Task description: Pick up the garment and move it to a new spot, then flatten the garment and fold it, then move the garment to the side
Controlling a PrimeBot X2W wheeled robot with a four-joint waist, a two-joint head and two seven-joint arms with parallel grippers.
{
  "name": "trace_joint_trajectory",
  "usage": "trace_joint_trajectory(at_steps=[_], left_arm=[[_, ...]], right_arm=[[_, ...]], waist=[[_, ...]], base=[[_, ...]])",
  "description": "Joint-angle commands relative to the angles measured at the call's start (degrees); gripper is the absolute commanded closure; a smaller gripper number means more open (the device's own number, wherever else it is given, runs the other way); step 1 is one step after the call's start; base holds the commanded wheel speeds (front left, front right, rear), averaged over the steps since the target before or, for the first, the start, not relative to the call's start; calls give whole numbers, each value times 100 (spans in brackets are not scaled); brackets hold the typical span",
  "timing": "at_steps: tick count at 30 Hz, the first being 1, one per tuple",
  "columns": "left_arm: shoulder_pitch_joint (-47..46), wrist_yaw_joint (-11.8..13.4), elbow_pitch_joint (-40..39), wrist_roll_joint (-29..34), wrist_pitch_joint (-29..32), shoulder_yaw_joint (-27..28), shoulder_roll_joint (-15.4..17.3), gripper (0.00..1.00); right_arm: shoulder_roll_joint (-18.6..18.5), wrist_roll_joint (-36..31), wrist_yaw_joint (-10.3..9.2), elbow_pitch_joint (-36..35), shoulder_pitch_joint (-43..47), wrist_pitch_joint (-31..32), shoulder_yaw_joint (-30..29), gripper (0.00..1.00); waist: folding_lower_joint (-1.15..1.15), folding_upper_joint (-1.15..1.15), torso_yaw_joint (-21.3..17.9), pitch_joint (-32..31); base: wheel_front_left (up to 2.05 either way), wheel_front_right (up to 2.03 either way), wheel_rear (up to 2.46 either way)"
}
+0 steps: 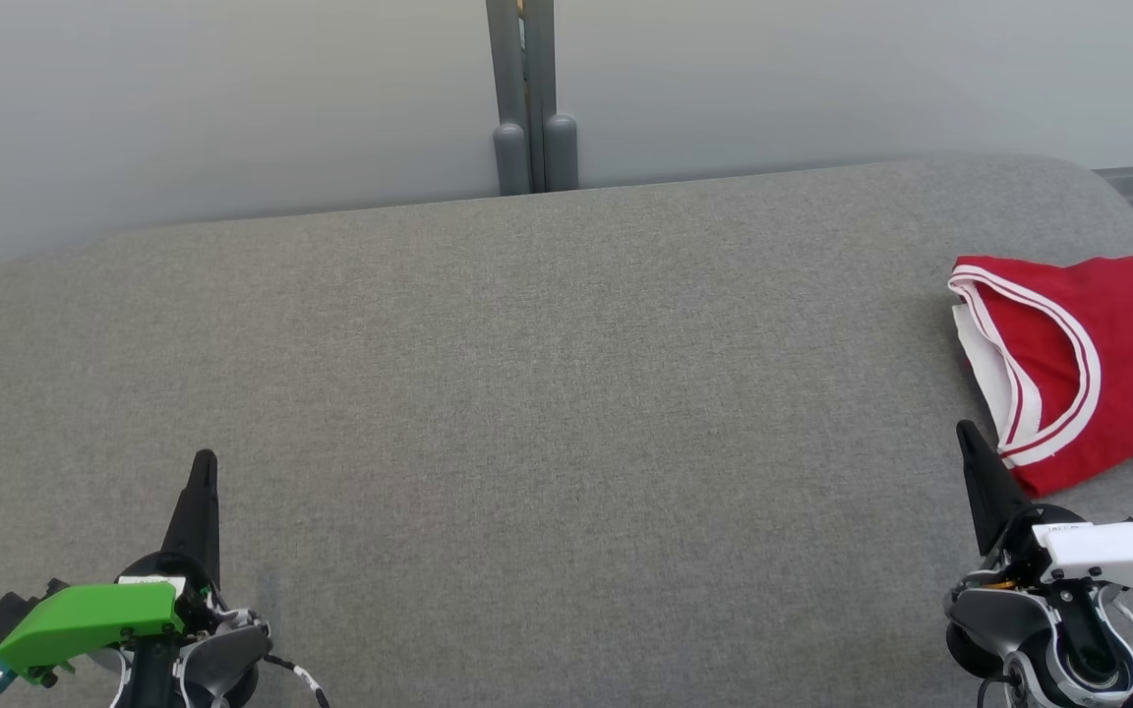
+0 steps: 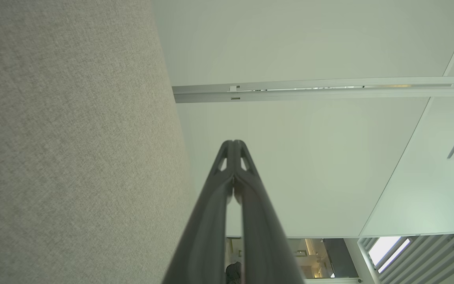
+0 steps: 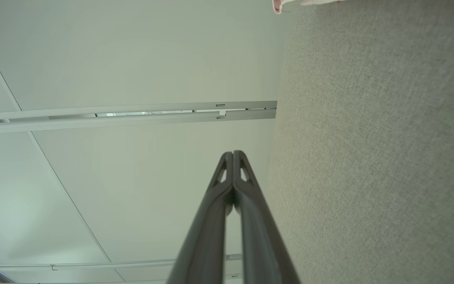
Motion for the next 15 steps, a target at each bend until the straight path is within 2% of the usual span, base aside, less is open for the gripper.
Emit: trace_joint_trajectory(at_steps=[1,15], left_arm=[[-58,-38,-7,-6,17,27,38,100],[-57,-38,-8,-6,17,26,38,100]], right_arm=[[-25,32,2,-29,47,28,-16,100],[-26,32,2,-29,46,28,-15,100]], waist=[[0,0,0,0],[0,0,0,0]], base=[[0,0,0],[0,0,0]])
